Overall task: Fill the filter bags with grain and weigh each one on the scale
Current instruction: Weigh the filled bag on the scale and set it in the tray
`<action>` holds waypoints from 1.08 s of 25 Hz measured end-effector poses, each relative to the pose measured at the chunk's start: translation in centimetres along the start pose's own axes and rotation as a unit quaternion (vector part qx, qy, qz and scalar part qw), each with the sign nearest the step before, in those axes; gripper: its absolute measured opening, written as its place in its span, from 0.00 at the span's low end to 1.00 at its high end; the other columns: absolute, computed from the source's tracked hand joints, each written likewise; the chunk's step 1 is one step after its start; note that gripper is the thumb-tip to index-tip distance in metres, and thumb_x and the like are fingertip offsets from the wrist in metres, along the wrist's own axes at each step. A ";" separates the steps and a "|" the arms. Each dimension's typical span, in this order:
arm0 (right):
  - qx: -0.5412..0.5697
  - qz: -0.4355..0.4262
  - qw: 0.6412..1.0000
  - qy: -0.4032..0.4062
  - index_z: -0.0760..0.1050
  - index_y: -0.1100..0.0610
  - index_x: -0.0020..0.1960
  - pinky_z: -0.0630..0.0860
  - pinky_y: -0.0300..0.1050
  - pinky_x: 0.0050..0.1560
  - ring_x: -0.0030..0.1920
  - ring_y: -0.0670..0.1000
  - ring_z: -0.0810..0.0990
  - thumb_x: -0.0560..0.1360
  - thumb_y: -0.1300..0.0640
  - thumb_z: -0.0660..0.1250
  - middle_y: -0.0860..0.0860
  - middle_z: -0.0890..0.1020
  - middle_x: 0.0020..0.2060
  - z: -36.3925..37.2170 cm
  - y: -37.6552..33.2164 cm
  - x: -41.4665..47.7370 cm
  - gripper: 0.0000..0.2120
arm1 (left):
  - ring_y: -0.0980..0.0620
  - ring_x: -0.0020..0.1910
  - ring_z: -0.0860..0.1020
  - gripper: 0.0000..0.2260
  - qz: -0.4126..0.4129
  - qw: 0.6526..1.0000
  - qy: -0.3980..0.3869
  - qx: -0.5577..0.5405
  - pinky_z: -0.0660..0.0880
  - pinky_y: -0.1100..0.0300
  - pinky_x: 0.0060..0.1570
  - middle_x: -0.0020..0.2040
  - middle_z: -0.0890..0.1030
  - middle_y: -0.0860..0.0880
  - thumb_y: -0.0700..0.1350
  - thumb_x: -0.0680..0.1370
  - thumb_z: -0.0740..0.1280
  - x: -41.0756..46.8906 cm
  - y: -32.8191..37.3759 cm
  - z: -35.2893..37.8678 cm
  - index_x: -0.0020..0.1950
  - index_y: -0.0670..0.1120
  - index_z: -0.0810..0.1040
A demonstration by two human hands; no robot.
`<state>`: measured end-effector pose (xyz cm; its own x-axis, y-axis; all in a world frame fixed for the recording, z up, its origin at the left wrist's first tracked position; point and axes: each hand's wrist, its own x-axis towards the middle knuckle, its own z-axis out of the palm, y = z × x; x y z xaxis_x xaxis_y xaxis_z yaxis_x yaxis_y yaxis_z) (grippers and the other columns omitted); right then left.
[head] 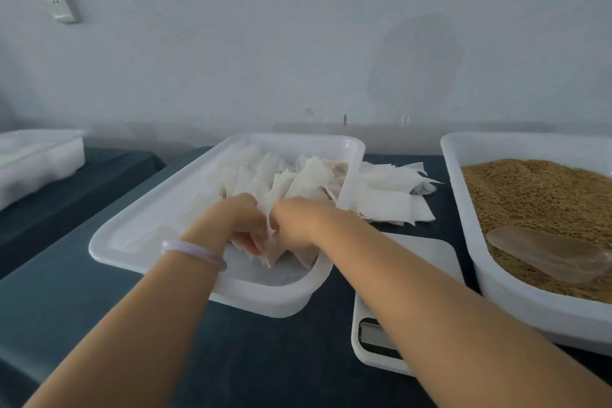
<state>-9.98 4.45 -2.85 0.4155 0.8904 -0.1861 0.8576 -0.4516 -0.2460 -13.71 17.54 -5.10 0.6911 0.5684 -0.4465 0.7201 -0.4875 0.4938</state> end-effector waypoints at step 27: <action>-0.126 0.173 0.976 0.043 0.74 0.59 0.61 0.73 0.46 0.54 0.57 0.57 0.76 0.77 0.56 0.60 0.55 0.78 0.58 -2.4 14.2 -5.8 0.15 | 0.56 0.49 0.75 0.06 0.445 0.871 0.159 0.133 0.67 0.64 0.48 0.50 0.81 0.55 0.48 0.76 0.66 -4.9 11.3 6.0 0.50 0.49 0.80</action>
<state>0.50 -6.95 -3.03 0.7074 0.6943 -0.1324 0.7049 -0.7067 0.0604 -8.59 5.28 -1.83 0.9613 0.0213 0.2748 -0.0734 -0.9412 0.3297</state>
